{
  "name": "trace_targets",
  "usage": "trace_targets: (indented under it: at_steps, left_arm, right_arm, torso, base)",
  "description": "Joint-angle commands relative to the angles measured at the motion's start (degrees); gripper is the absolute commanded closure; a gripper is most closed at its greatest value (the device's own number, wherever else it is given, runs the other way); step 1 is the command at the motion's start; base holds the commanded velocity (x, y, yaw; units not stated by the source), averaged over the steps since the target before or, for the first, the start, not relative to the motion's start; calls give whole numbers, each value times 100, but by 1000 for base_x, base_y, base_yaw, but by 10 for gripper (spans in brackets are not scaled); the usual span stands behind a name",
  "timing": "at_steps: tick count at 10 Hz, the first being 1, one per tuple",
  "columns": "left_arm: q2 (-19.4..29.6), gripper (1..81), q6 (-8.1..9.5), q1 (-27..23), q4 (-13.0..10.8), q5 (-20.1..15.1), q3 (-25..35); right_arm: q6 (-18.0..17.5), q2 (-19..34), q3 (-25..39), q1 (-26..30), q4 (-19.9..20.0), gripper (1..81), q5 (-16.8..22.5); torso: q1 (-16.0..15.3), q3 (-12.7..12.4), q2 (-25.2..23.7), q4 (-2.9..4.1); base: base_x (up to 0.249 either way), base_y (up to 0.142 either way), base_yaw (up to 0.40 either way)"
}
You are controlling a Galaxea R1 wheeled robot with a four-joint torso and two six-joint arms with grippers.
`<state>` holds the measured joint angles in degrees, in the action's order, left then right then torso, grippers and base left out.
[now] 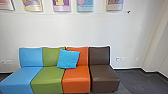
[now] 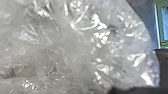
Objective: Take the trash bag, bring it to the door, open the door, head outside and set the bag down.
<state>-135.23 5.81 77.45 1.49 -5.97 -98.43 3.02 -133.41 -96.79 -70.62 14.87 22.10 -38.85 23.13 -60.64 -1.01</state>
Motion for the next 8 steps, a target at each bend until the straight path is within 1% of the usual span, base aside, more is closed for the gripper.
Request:
trace_targets:
  at_steps: [1, 4, 5, 6, 8]
  left_arm:
    - [-169, 811, -37, -103, -52, -282, -315]
    - [-716, 811, -45, 64, -61, -282, -1073]
    - [-926, 811, -45, 118, -113, -282, -1369]
    - [-1041, 811, -45, 153, -114, -282, -1530]
    - [-1330, 811, -45, 214, -105, -282, -1977]
  right_arm:
    - [180, -10, -144, 254, 112, 10, 235]
    - [339, -540, -787, -44, 112, 10, 172]
    - [365, -766, -1110, -115, 112, 10, 180]
    - [436, -882, -1287, -150, 112, 10, 180]
    - [445, -1110, -1595, -176, 78, 10, 180]
  torso:
    - [361, 0, 558, 0]
    - [754, 0, 1163, 0]
    - [883, 0, 1362, 0]
    - [1003, 0, 1548, 0]
    - [1263, -469, 1953, 0]
  base:
    - [0, 0, 0]
    - [0, 0, 0]
    - [0, 0, 0]
    - [0, 0, 0]
    - [0, 0, 0]
